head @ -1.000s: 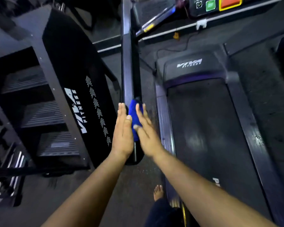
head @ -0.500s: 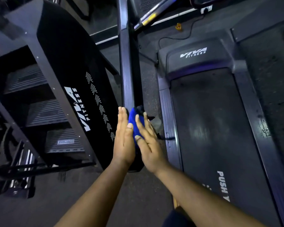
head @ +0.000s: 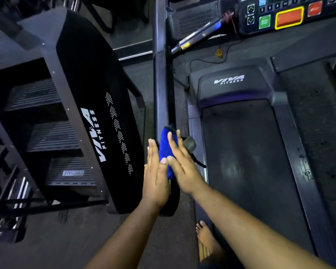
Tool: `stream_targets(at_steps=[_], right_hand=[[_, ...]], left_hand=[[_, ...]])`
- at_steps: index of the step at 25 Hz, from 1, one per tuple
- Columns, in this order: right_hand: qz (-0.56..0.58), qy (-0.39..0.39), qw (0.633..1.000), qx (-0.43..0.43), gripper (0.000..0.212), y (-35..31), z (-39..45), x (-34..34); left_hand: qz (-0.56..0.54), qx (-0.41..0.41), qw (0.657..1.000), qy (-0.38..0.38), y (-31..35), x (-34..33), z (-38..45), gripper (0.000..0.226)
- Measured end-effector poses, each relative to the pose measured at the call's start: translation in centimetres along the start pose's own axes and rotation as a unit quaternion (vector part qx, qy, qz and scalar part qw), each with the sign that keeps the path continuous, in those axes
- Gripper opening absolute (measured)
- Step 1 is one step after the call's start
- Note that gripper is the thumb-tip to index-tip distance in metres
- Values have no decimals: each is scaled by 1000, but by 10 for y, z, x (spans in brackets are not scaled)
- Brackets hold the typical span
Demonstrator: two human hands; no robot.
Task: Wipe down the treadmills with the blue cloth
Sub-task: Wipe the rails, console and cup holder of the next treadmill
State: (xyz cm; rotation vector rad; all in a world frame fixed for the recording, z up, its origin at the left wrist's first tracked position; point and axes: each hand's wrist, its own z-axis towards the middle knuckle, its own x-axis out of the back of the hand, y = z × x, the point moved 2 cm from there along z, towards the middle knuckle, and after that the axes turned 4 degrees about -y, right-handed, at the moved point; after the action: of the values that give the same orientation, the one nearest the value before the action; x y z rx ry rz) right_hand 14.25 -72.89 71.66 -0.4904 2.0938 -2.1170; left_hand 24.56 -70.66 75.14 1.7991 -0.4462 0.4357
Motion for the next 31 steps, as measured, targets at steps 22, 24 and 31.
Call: stream_targets(at_steps=[22,24,31], right_hand=[[-23,28,999,22,62,10,200,60],[-38,2,997,68,62,9,174,52],[73,60,996,2,63,25,296,95]], left_hand=[[237,11,971,16,45,-2,99,89],[233,13,972,15,48,-1,100,88],[236,13,972,13,49,-2,99,84]])
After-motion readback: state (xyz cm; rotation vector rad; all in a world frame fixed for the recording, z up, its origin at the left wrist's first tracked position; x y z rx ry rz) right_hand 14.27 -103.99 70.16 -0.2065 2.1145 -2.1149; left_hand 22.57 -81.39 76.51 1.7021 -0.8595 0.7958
